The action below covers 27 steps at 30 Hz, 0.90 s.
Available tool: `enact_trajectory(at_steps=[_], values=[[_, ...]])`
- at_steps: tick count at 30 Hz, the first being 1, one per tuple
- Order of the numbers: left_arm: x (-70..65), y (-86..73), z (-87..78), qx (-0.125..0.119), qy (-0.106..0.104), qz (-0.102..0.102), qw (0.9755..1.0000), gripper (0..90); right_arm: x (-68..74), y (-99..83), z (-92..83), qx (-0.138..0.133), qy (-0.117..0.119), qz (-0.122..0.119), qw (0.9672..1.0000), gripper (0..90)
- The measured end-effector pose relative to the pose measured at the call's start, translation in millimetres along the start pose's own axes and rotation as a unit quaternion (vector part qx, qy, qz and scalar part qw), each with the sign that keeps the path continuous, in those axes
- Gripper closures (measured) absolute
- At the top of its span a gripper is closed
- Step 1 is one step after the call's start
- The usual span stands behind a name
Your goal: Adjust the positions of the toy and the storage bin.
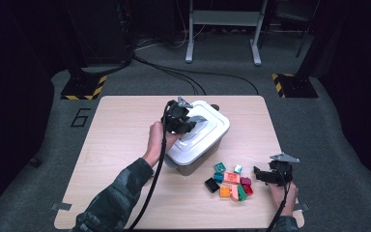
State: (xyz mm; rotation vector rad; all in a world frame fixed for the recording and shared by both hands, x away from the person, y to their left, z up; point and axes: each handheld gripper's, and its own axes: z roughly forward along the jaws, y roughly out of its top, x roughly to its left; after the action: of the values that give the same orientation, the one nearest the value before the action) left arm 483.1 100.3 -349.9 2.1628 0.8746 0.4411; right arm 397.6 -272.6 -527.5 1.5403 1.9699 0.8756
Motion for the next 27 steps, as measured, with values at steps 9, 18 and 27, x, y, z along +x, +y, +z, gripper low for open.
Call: enact_trajectory(at_steps=[9, 18, 27], values=[[17.7, 6.2, -24.1, -0.018, 0.010, -0.006, 0.9998, 67.2, 0.4, 0.1, 0.3, 0.001, -0.002, -0.001, 1.0000, 9.9], [39.9, 8.6, -44.2, -0.029, 0.030, -0.021, 0.9989, 67.1, 0.4, 0.3, 0.4, 0.001, -0.001, 0.000, 1.0000, 9.7], [64.7, -0.1, -64.0, -0.037, 0.051, -0.041, 0.9972, 67.1, 0.4, 0.3, 0.4, 0.001, -0.002, 0.000, 1.0000, 9.7]])
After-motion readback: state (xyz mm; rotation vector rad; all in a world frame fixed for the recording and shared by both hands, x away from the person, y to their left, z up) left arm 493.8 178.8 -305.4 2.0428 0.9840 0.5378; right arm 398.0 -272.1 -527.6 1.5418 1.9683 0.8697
